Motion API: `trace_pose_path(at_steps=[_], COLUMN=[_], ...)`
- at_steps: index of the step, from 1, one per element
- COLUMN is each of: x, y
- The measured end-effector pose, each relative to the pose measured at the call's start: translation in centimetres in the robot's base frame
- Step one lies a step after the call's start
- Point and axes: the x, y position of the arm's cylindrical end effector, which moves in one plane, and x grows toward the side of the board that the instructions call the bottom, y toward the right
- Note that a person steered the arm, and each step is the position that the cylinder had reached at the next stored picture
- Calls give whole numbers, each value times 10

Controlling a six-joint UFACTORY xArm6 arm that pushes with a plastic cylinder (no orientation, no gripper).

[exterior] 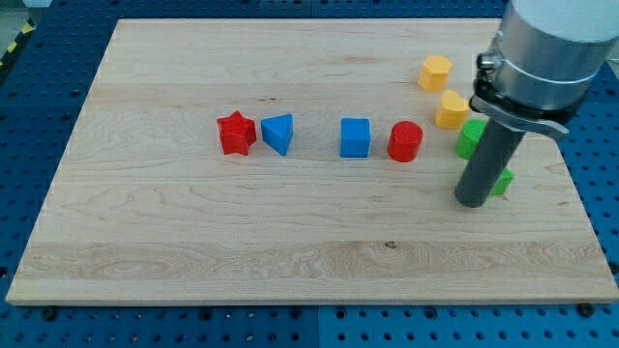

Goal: Slightly push the heart to the right

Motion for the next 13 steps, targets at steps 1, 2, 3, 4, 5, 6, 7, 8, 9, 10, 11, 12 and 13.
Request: trace_pose_path(at_steps=[1, 2, 3, 4, 5, 6, 7, 8, 9, 10, 11, 12, 13], x=[0, -2, 11, 18, 18, 16, -34, -139, -201, -253, -302, -311, -293], y=[8, -7, -12, 39, 136, 166, 166, 164, 160, 111, 29, -53, -118])
